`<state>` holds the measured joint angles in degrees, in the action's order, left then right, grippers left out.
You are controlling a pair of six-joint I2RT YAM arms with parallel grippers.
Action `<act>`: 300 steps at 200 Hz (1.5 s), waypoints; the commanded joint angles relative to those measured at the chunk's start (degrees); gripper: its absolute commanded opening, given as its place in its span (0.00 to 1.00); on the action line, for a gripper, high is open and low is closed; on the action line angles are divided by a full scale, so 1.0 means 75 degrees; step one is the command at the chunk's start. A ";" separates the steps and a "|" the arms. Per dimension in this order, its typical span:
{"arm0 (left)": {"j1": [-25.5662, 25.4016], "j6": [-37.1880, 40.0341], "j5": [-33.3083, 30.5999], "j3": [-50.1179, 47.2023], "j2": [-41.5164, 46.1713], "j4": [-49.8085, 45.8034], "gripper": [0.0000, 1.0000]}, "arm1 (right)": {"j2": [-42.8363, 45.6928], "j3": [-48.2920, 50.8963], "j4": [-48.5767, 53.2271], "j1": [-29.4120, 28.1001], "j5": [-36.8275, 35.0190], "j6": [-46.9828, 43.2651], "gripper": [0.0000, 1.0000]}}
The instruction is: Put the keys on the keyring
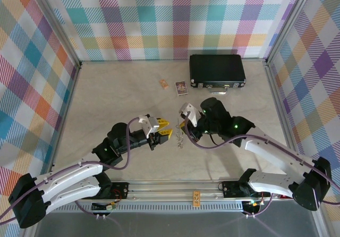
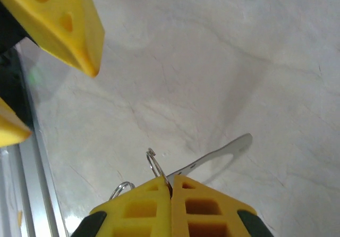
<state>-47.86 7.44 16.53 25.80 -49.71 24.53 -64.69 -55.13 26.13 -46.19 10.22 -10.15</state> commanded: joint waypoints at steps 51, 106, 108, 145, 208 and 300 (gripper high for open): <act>0.0067 0.0753 0.0433 0.0427 -0.0752 -0.0758 0.33 | -0.0473 -0.1147 0.1652 -0.0328 0.0250 -0.2152 0.00; 0.0077 0.0993 0.0973 0.0408 -0.0801 -0.0602 0.32 | -0.0944 -0.1532 0.1920 -0.0439 0.0605 -0.2502 0.00; 0.0076 0.0998 0.1016 0.0410 -0.0801 -0.0591 0.32 | -0.0951 -0.1535 0.1913 -0.0439 0.0606 -0.2502 0.00; 0.0088 0.1022 0.1152 0.0418 -0.0927 -0.0541 0.28 | -0.0982 -0.1502 0.1848 -0.0482 0.0700 -0.2536 0.00; 0.0106 0.1078 0.0997 0.0533 -0.1142 -0.0473 0.24 | -0.0904 -0.1394 0.1826 -0.0557 0.0748 -0.2600 0.00; 0.0188 0.0941 0.1251 0.0415 -0.1036 -0.0208 0.16 | -0.0797 -0.1274 0.1707 -0.0583 0.0841 -0.2585 0.00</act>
<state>-47.05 14.50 24.23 28.01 -57.91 20.03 -72.01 -64.93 39.51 -49.98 13.78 -28.40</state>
